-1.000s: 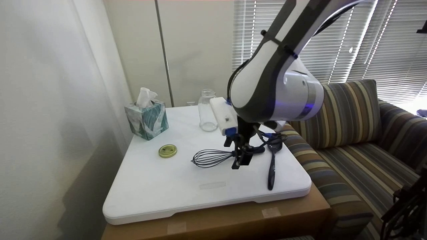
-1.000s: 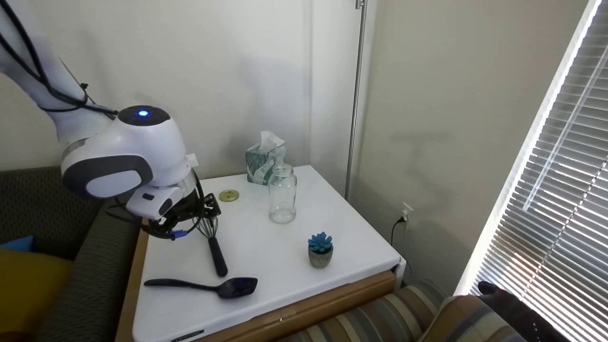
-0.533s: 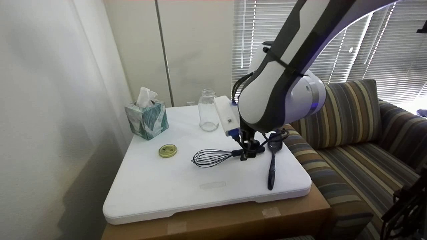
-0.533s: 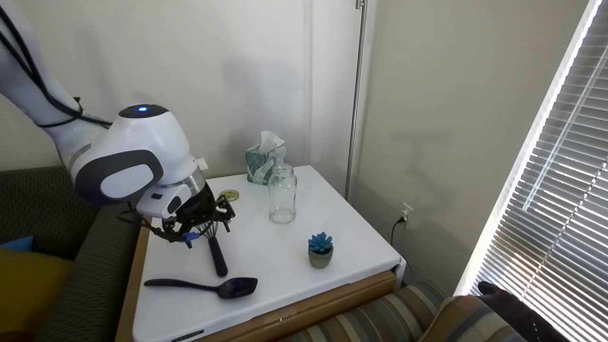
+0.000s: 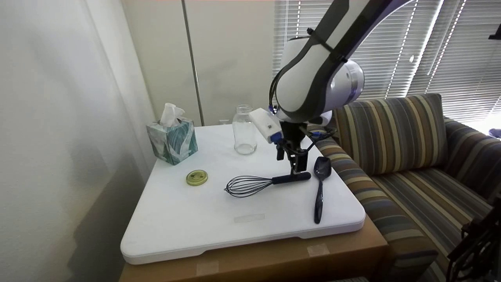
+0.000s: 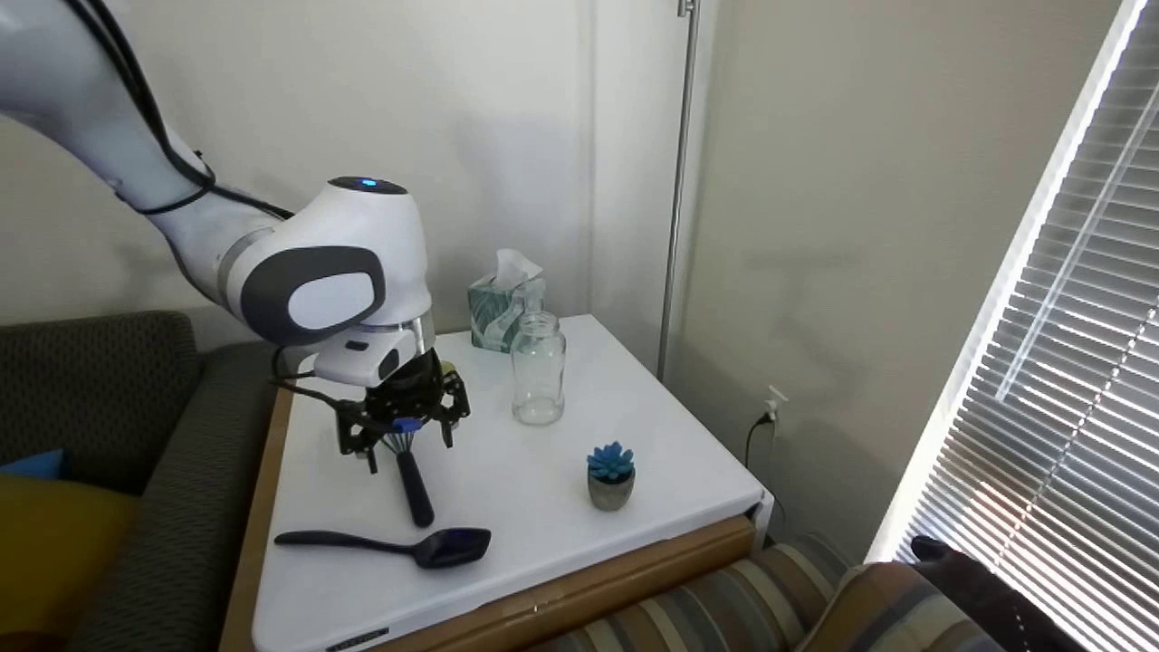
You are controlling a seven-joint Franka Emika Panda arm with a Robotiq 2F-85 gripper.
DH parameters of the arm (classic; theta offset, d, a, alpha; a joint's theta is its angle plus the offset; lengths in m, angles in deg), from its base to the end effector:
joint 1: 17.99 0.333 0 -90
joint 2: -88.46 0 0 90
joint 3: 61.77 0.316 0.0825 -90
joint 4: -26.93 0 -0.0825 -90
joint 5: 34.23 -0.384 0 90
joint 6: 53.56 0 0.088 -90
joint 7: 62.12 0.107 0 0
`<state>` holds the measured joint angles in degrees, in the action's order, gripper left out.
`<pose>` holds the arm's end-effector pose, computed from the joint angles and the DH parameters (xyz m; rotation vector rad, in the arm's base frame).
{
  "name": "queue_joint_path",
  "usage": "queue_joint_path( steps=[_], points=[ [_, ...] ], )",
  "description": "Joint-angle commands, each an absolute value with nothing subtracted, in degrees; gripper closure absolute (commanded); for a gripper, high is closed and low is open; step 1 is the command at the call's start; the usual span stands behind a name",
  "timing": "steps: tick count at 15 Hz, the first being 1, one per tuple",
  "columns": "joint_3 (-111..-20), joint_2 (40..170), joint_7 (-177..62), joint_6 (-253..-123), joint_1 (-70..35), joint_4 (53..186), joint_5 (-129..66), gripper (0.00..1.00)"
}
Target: Remove the spoon from the jar and put it on the table, move the grey object backwards, put the whisk beside the spoon, and then move the glass jar forward
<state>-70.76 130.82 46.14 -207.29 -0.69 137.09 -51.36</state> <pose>0.6102 0.0809 0.1086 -1.7109 2.5738 0.0092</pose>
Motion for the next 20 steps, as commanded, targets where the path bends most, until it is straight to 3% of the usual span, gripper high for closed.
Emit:
queue_joint_path(
  steps=[1,10,11,12,20],
  points=[
    [-69.5,131.9,49.1,-207.2,-1.6,136.6,-49.5,0.0],
    [-69.3,136.1,54.2,-206.2,-1.0,134.4,-47.9,0.0],
    [-69.3,136.5,54.6,-206.1,-1.2,134.0,-47.7,0.25],
    [-69.2,136.7,55.0,-206.2,-1.2,133.9,-47.5,0.27],
    [-69.2,136.9,55.7,-205.0,-1.4,131.8,-47.1,0.84]
  ],
)
